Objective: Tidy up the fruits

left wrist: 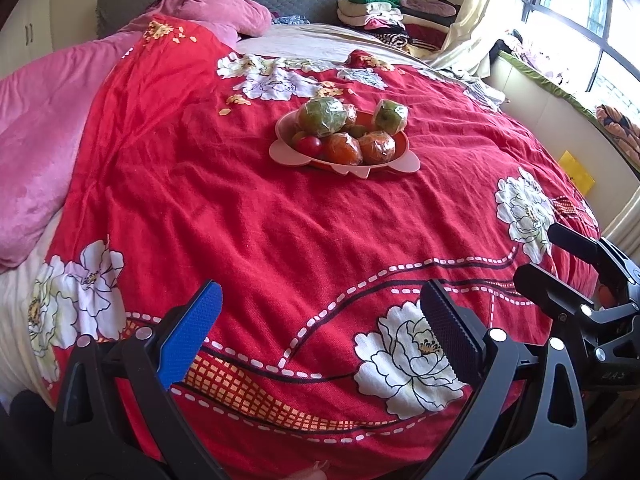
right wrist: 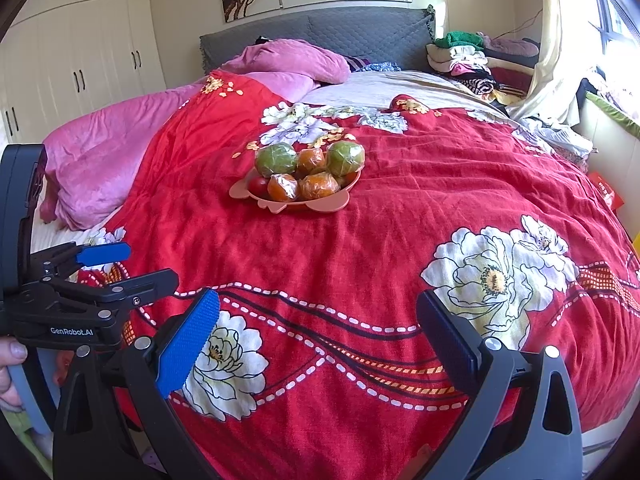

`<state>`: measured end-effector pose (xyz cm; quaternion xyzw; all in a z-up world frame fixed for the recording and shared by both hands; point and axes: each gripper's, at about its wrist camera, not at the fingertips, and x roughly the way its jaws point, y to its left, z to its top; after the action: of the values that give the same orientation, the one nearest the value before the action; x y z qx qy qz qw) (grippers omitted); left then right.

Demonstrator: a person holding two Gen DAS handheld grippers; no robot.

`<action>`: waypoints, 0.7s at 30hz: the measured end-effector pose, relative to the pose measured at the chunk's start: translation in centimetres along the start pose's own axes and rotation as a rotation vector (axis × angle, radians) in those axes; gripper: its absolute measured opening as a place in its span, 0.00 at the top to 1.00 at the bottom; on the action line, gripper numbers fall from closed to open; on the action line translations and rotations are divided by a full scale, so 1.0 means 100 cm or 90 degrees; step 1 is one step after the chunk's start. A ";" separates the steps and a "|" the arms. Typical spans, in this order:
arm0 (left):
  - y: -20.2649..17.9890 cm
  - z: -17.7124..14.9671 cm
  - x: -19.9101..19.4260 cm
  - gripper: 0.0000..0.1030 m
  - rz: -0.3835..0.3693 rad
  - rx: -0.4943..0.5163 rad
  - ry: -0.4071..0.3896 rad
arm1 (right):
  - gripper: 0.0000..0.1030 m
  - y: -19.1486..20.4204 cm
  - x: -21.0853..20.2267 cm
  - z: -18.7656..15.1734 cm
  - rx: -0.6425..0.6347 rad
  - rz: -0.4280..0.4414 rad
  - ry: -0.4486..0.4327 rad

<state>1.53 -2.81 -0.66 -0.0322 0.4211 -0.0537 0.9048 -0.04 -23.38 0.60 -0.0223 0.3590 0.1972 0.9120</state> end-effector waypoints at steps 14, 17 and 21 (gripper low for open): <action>-0.001 -0.001 -0.004 0.09 0.010 0.009 -0.003 | 0.05 0.001 0.003 0.000 -0.001 -0.003 0.004; 0.000 -0.001 -0.004 0.09 0.012 0.009 -0.002 | 0.05 0.002 0.002 0.000 -0.001 -0.002 0.006; 0.000 0.000 -0.005 0.09 0.005 0.008 -0.005 | 0.05 0.002 0.002 0.001 0.000 -0.001 0.008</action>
<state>1.21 -2.72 -0.30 -0.0253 0.4171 -0.0528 0.9070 0.14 -23.08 0.56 -0.0238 0.3647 0.1960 0.9099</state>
